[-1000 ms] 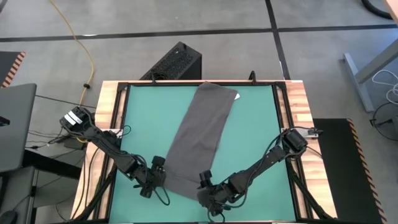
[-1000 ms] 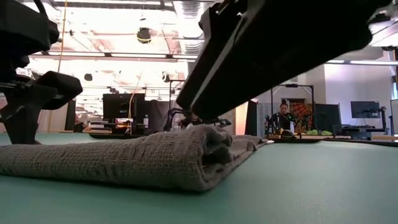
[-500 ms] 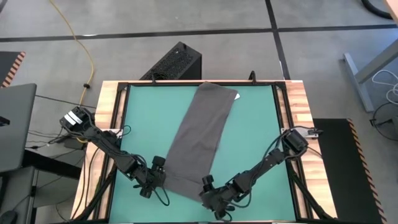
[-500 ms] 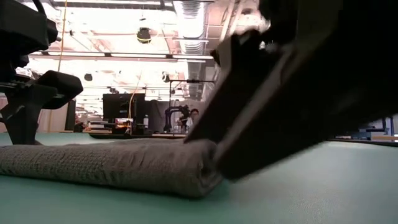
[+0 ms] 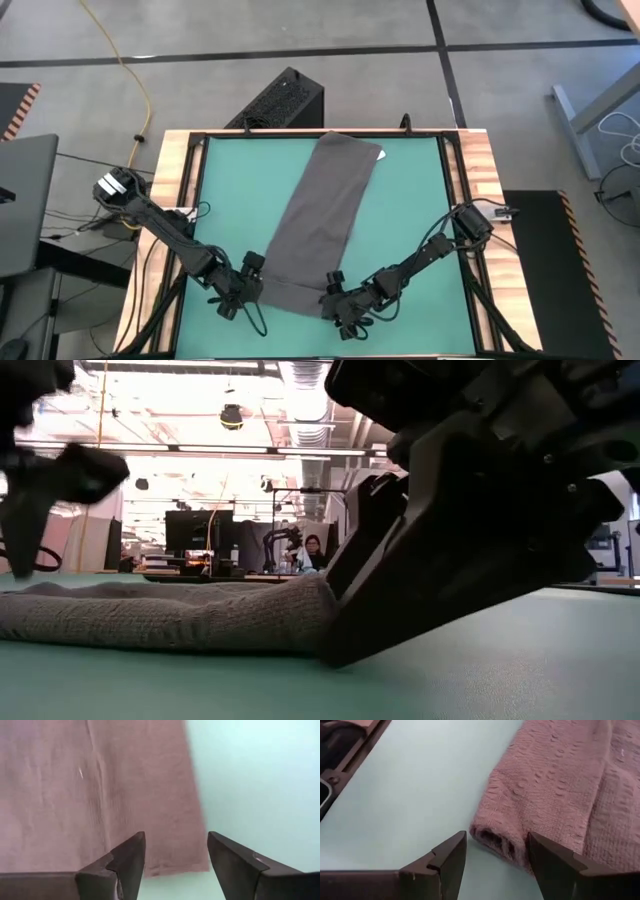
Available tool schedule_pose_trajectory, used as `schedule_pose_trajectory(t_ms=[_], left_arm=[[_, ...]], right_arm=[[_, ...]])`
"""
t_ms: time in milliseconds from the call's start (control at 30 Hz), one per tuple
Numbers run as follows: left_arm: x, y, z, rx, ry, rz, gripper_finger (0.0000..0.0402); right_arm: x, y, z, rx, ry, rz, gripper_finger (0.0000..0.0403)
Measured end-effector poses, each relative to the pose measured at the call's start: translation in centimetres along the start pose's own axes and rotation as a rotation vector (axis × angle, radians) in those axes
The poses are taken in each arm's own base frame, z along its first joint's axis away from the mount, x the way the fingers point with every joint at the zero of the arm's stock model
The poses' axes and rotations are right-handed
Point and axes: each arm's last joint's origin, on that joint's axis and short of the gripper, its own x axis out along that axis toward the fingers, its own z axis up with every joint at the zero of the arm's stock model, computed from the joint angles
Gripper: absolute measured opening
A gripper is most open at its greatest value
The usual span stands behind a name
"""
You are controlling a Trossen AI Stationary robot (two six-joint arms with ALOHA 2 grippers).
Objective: Roll towel into tight, uniform cylinder
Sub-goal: Roll the gray towel
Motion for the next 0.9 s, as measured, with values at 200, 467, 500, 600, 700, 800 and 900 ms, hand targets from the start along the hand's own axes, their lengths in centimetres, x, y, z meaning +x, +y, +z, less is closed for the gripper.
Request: schedule_pose_trajectory(t_ms=[200, 467, 500, 600, 700, 800, 900], left_arm=[[-1.6, 0.5, -1.1, 0.026, 0.095, 0.068, 0.0206], [-0.2, -0.9, -1.5, 0.176, 0.113, 0.035, 0.0206], [0.1, -1.1, -1.4, 0.187, 0.107, 0.035, 0.0206], [0.6, -1.7, -1.3, 0.227, 0.078, 0.043, 0.0206], [1.7, -2.1, -1.4, 0.281, 0.092, 0.043, 0.0206], [2.6, -2.2, -1.8, 0.296, 0.132, 0.053, 0.0206], [3.1, -2.2, -1.9, 0.292, 0.156, 0.062, 0.0202]], right_arm=[[0.0, -0.1, -0.1, 0.025, 0.006, -0.015, 0.0234], [0.0, -0.2, -0.2, 0.056, 0.016, -0.023, 0.0234], [0.0, -0.2, -0.2, 0.056, 0.017, -0.023, 0.0234], [0.1, -0.3, -0.2, 0.057, 0.017, -0.025, 0.0234], [0.1, -0.5, -0.2, 0.063, 0.017, -0.028, 0.0234], [0.1, -0.5, -0.2, 0.067, 0.016, -0.029, 0.0234], [0.1, -0.5, -0.2, 0.101, 0.02, -0.03, 0.023]])
